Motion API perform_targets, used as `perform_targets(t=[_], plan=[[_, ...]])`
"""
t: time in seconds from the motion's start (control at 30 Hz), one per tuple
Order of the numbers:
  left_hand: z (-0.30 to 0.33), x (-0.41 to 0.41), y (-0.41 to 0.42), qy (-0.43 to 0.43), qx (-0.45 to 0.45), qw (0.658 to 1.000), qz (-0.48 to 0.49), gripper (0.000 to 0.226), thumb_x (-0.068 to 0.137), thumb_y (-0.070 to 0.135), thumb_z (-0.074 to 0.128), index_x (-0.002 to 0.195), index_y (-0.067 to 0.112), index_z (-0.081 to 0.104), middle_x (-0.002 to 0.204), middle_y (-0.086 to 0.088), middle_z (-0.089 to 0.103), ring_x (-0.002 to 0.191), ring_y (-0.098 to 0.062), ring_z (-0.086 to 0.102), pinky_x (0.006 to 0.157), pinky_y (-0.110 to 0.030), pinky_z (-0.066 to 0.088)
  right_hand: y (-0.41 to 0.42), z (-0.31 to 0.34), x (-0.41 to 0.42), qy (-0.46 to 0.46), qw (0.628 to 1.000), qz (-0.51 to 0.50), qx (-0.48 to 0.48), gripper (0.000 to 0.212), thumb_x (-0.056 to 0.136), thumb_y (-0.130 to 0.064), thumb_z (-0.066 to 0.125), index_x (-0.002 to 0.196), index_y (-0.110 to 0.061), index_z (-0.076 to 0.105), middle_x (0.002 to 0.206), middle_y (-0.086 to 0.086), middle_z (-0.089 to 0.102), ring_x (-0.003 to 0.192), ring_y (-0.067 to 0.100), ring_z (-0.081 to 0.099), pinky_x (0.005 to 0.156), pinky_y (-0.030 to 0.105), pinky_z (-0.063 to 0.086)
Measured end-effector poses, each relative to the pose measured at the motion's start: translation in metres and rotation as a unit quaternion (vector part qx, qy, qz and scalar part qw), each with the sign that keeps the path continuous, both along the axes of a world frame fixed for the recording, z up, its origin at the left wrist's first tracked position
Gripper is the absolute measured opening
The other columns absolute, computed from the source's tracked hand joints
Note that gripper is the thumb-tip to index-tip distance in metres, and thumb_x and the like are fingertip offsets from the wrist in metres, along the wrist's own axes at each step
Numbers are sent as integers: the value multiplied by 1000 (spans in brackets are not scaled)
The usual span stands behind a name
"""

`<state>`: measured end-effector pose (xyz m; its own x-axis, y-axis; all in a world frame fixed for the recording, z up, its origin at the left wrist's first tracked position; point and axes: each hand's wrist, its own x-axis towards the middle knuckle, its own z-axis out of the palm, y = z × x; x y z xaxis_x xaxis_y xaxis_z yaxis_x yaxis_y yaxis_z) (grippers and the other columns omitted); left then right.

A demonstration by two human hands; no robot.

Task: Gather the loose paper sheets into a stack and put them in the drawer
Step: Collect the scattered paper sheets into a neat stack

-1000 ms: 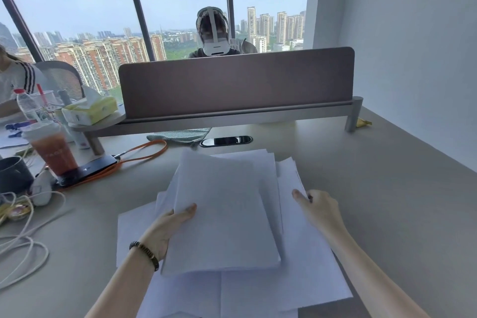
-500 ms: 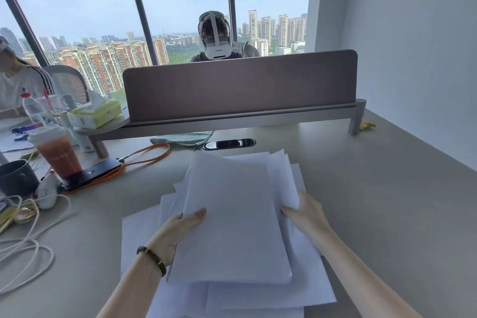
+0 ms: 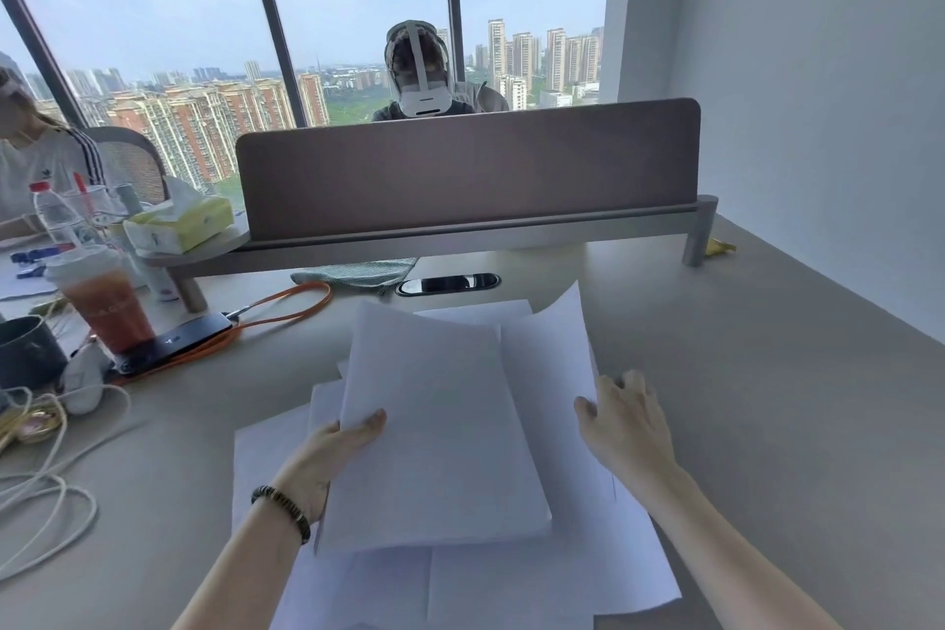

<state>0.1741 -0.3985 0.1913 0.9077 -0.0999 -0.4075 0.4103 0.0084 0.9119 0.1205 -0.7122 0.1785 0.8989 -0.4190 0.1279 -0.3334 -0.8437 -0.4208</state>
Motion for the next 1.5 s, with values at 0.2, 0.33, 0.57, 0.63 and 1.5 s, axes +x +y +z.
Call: perform_targets(t=[0.2, 0.33, 0.57, 0.63, 1.5], plan=[[1, -3, -4, -4, 22, 1000, -4, 23, 91, 20, 68, 105, 2, 69, 95, -20, 77, 76, -34, 73, 65, -46, 62, -2, 2, 14, -28, 978, 21, 208, 21, 91, -18, 56, 78, -8, 43, 87, 9, 50, 87, 24, 42, 59, 31, 30], [1, -2, -3, -5, 31, 1000, -2, 25, 91, 22, 70, 106, 2, 69, 98, -21, 76, 83, -37, 72, 70, -46, 61, -6, 11, 11, -73, 965, 10, 251, 29, 78, -11, 63, 68, 4, 41, 64, 6, 38, 59, 20, 32, 53, 31, 20], [0, -2, -3, -6, 39, 999, 2, 21, 91, 22, 69, 102, 3, 70, 87, -15, 77, 76, -33, 72, 62, -40, 61, -22, 24, 8, -126, 967, -8, 221, 33, 79, -10, 66, 60, -11, 39, 53, 0, 38, 52, 20, 33, 49, 31, 23], [1, -3, -3, -6, 43, 999, 3, 20, 91, 22, 70, 101, 4, 70, 85, -15, 77, 75, -32, 72, 61, -39, 60, -29, 26, 9, -111, 953, -22, 282, 22, 80, -12, 71, 70, -10, 52, 65, 1, 56, 58, 20, 49, 52, 28, 34], [-3, -2, -5, -32, 89, 995, -4, 24, 91, 25, 70, 104, 5, 72, 104, -20, 75, 101, -40, 70, 93, -52, 55, -25, 109, 1, -35, 930, 108, 350, 20, 87, -20, 74, 103, -10, 66, 94, -2, 72, 78, 13, 70, 62, 25, 51]])
